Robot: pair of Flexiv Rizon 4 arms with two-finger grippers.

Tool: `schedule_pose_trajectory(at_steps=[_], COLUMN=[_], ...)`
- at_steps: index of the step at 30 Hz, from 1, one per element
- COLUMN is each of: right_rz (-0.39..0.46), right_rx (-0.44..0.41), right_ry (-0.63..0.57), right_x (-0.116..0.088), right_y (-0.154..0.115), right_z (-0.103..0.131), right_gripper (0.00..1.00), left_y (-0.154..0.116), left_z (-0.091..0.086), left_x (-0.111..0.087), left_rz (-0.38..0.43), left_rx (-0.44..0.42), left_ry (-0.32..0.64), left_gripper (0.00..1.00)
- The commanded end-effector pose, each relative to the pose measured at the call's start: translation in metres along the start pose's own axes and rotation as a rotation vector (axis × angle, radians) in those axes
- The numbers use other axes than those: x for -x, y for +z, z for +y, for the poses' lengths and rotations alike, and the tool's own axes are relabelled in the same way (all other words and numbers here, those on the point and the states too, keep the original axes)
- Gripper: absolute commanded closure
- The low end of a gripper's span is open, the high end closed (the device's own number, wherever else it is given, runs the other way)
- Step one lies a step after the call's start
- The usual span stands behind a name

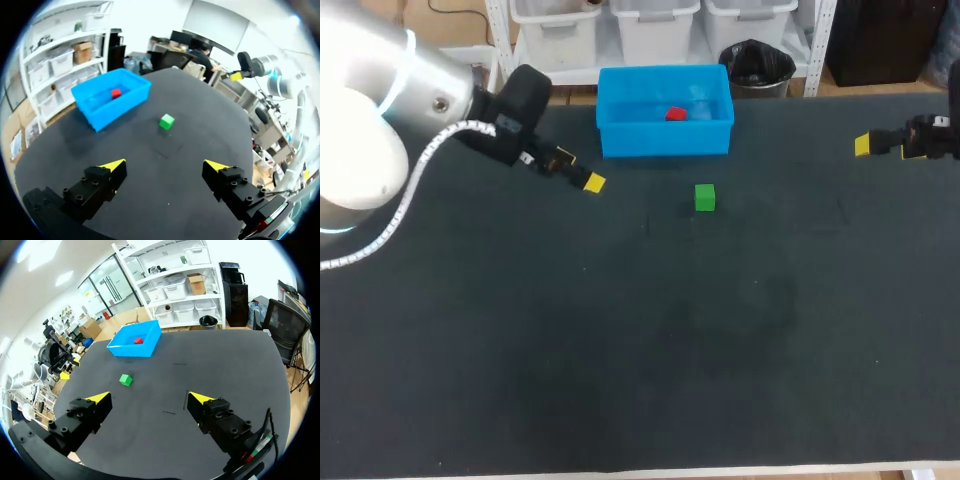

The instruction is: Use the left arm to pick the red cube and place it into the blue plastic box first, then use the right arm to grasp the green cube and put it into the same blue plastic box after the first action is fully finished.

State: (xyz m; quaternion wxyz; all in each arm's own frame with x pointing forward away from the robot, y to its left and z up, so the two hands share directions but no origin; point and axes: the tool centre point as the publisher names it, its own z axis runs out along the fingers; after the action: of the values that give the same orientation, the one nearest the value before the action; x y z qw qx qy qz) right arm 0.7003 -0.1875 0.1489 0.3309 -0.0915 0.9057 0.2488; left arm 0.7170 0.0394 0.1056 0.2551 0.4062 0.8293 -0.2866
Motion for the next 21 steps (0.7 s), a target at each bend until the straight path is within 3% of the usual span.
schedule_pose_trajectory(at_steps=[1,21], right_rz=[0.001,0.001], right_rx=[-0.002,-0.002], right_ry=[0.0,0.0], right_x=[0.0001,0.0001], right_y=[-0.0001,-0.0001], right_z=[0.0005,0.0005], right_gripper=[0.0,0.0], left_y=[-0.0041,-0.0134], left_z=[0.0004,0.0007], left_x=[-0.0052,-0.0041], left_rz=[-0.014,-0.017], left_rx=[-0.037,-0.035], left_ry=[0.009,0.01], left_gripper=[0.0,0.0])
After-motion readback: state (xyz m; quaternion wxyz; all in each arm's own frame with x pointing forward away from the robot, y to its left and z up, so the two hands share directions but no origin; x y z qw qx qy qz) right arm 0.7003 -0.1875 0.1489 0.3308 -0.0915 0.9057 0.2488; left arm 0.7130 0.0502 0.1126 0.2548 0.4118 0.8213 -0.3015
